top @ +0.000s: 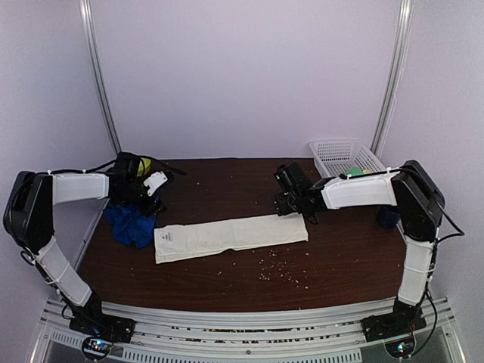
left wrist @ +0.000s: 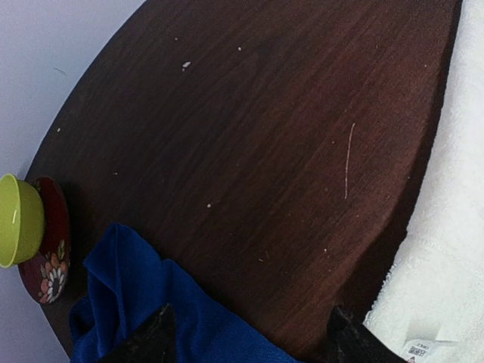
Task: Roll the towels
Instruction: Fold the towel at the center of the board, then smooth out the towel at the center of the board.
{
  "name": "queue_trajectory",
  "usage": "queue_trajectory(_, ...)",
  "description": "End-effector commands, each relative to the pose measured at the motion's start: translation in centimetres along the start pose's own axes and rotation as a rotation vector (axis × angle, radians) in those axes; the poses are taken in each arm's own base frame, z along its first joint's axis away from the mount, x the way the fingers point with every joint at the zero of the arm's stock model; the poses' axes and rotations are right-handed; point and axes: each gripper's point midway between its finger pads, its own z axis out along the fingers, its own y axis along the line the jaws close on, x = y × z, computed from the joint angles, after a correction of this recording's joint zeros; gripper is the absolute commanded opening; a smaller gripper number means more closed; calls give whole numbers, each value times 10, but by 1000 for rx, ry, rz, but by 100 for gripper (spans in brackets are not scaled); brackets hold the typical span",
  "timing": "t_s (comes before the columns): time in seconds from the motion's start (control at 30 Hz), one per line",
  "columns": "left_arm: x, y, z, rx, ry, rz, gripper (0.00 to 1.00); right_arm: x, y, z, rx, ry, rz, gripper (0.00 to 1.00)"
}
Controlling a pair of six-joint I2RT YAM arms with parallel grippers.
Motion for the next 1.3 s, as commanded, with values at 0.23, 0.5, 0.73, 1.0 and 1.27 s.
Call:
queue_trajectory(0.23,27,-13,21,-143,140,41,70,21,-1,32,82,60,0,84)
queue_trajectory(0.5,23,-36,25,-133,127,95,73,24,-9,40,96,61,32,84)
queue_trajectory(0.73,37,-46,29,-173,184,156,77,39,-16,52,128,103,11,84)
queue_trajectory(1.0,53,-29,18,-303,239,187,83,55,-21,63,165,149,-30,85)
queue_trajectory(1.27,37,-31,-3,-295,160,159,97,58,-32,77,224,169,-51,85)
